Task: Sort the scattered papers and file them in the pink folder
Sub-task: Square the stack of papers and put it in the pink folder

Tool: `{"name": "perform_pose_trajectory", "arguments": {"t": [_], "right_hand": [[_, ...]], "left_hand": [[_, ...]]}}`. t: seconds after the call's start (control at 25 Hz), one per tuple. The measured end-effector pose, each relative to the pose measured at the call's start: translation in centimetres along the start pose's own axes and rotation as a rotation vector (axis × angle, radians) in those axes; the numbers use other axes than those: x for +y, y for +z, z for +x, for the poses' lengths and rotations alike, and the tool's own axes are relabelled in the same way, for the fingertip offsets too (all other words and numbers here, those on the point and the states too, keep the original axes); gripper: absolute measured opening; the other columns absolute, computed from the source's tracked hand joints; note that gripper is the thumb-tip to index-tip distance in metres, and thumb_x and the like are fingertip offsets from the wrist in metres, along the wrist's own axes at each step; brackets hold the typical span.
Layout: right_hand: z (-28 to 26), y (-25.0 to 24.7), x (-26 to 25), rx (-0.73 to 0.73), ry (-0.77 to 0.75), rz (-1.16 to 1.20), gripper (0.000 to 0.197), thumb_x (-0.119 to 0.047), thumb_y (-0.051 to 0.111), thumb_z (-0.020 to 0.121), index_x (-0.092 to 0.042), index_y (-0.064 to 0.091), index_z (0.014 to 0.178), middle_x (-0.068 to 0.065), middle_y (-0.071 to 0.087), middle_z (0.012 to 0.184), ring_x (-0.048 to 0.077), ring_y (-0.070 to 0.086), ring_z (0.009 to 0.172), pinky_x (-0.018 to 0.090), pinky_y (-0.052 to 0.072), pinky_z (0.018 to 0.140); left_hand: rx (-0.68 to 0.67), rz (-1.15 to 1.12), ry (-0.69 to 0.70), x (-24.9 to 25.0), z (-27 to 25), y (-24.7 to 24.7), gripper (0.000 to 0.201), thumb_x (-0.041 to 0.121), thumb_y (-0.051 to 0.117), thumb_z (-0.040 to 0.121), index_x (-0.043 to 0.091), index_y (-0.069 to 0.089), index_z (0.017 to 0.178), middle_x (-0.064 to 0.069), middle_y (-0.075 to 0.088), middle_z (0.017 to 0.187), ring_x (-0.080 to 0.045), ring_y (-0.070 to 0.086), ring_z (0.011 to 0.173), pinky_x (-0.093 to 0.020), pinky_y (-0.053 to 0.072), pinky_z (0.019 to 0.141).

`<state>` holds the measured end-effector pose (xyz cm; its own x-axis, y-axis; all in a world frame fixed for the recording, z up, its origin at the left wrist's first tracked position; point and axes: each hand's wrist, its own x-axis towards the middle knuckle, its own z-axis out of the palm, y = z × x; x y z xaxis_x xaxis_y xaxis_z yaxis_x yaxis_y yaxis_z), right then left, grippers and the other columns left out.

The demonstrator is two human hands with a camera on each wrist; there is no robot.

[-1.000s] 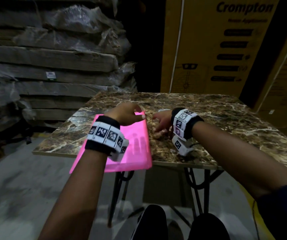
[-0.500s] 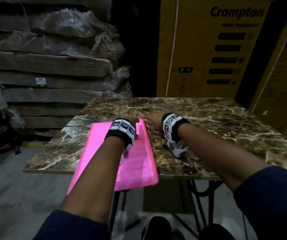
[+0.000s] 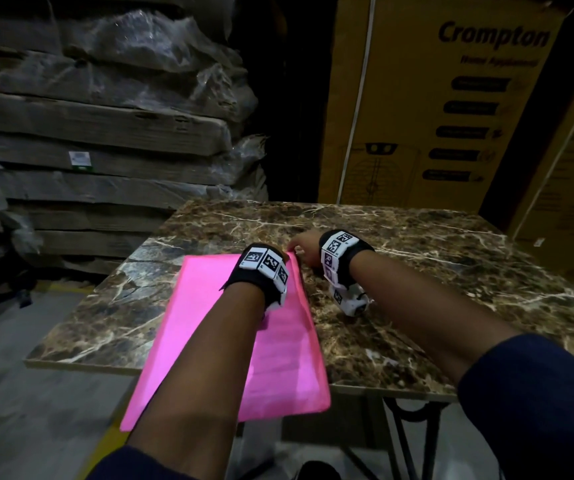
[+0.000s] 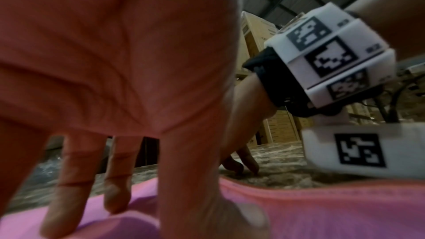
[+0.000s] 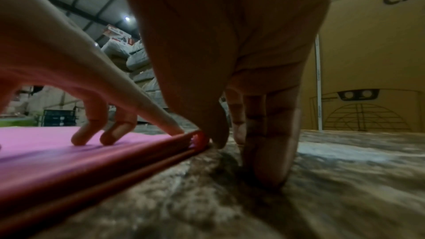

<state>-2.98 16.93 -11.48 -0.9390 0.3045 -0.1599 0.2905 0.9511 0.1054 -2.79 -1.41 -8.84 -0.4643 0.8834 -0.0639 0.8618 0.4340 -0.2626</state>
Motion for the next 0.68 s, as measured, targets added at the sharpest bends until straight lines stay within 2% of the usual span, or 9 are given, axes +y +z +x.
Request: {"name": "perform_pose_trajectory", "arguments": {"t": [0.08,0.16,0.24,0.36,0.44,0.48,0.56,0.68], "right_hand": [[0.6,-0.1,-0.1,0.034,0.013,0.001,0.043,-0.008,0.065,0.089,-0.02,0.062,0.13,0.012,0.064,0.128,0.031,0.062,0.115,0.034,0.05,0.091],[1.0,-0.1,-0.4,0.083,0.031,0.012,0.035,-0.006,0.063,0.089,-0.015,0.065,0.123,0.014,0.064,0.125,0.032,0.061,0.113,0.034,0.049,0.09],[1.4,-0.3,-0.7,0.118,0.033,-0.015,0.028,-0.006,0.063,0.088,-0.012,0.069,0.114,0.016,0.066,0.12,0.034,0.063,0.11,0.035,0.049,0.088],[1.4,-0.9,-0.6,0.212,0.021,-0.039,0.014,-0.006,0.065,0.086,-0.008,0.072,0.097,0.017,0.069,0.107,0.035,0.065,0.102,0.035,0.05,0.078],[1.2,-1.0,-0.2,0.26,0.048,-0.024,0.005,-0.006,0.065,0.085,-0.008,0.069,0.083,0.02,0.068,0.1,0.037,0.067,0.095,0.034,0.046,0.07],[1.1,-0.9,-0.1,0.255,0.063,-0.016,0.008,-0.009,0.067,0.084,-0.011,0.065,0.077,0.02,0.068,0.098,0.036,0.067,0.092,0.033,0.044,0.067],[0.8,-0.9,0.1,0.225,0.073,0.012,0.012,-0.013,0.073,0.081,-0.013,0.063,0.074,0.016,0.069,0.094,0.034,0.068,0.088,0.031,0.044,0.065],[0.3,-0.8,0.4,0.227,0.092,0.104,0.005,-0.009,0.077,0.078,-0.011,0.073,0.081,0.01,0.07,0.087,0.03,0.068,0.084,0.03,0.046,0.064]], "left_hand": [[-0.025,0.01,-0.019,-0.3,0.3,0.1,0.07,0.059,0.07,0.082,0.022,0.056,0.14,0.0,0.064,0.133,-0.02,0.061,0.118,-0.026,0.049,0.091],[-0.015,0.022,-0.023,-0.5,0.7,0.4,0.074,0.062,0.067,0.083,0.021,0.052,0.143,-0.002,0.063,0.133,-0.022,0.061,0.118,-0.028,0.049,0.091],[-0.007,0.041,-0.022,-0.5,0.8,0.4,0.075,0.061,0.065,0.085,0.022,0.046,0.147,-0.004,0.061,0.135,-0.024,0.059,0.12,-0.029,0.048,0.093],[-0.01,0.056,-0.01,-0.4,1.0,0.4,0.071,0.057,0.067,0.085,0.022,0.048,0.145,-0.002,0.064,0.132,-0.022,0.061,0.117,-0.027,0.048,0.089],[-0.008,0.076,-0.018,-0.3,0.9,0.3,0.068,0.055,0.064,0.088,0.021,0.048,0.146,-0.003,0.061,0.137,-0.022,0.058,0.122,-0.028,0.046,0.093],[0.0,0.071,-0.022,-0.2,1.0,0.4,0.071,0.055,0.064,0.089,0.022,0.045,0.148,-0.003,0.058,0.141,-0.023,0.056,0.125,-0.029,0.045,0.096],[-0.013,0.03,-0.032,-0.2,0.8,-0.1,0.08,0.053,0.067,0.088,0.024,0.033,0.154,-0.005,0.052,0.148,-0.024,0.051,0.131,-0.03,0.043,0.101],[-0.034,-0.009,-0.041,-0.3,0.7,-0.9,0.086,0.049,0.066,0.09,0.03,0.017,0.159,-0.007,0.041,0.156,-0.026,0.044,0.138,-0.033,0.039,0.106]]}}
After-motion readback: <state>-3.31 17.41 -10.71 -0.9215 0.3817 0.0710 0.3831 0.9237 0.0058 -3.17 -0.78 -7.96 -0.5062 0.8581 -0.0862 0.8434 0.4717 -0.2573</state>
